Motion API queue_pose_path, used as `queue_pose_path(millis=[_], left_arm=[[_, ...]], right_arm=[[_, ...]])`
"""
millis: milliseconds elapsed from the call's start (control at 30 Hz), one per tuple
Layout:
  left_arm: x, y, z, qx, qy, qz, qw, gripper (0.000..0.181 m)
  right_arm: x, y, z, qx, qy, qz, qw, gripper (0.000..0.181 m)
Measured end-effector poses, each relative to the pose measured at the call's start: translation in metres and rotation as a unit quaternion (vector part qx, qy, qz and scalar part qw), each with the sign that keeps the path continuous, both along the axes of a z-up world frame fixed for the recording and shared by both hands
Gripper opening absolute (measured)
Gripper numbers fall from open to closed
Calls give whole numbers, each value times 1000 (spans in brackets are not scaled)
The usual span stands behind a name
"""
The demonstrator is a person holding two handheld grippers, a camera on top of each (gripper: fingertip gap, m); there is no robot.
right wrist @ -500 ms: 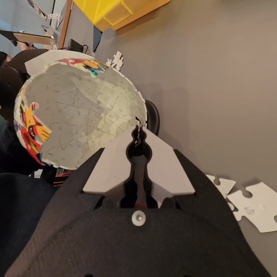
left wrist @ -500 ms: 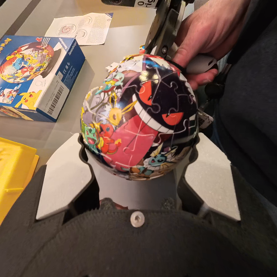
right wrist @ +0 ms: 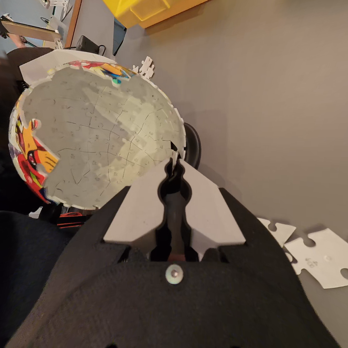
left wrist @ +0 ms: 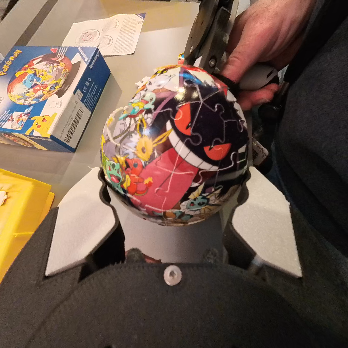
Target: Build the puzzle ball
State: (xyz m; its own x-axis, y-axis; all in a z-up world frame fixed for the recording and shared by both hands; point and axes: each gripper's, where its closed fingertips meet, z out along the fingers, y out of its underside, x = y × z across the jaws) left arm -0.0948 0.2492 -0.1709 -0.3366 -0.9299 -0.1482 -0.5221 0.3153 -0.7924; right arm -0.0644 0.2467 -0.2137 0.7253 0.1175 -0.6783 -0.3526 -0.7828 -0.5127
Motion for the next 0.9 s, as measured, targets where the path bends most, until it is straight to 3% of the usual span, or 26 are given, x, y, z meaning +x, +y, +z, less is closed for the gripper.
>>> queue_pose_path(millis=[167, 433, 900], left_arm=[[-1, 0, -1, 4, 2, 2, 1000, 132], [-1, 1, -2, 6, 2, 11, 1000, 131], [-1, 0, -2, 9, -2, 15, 1000, 131]], right_arm=[[-2, -2, -1, -9, 18, 2, 1000, 1], [13, 3, 1, -2, 31, -58, 998, 0], [2, -1, -1, -7, 18, -54, 998, 9]])
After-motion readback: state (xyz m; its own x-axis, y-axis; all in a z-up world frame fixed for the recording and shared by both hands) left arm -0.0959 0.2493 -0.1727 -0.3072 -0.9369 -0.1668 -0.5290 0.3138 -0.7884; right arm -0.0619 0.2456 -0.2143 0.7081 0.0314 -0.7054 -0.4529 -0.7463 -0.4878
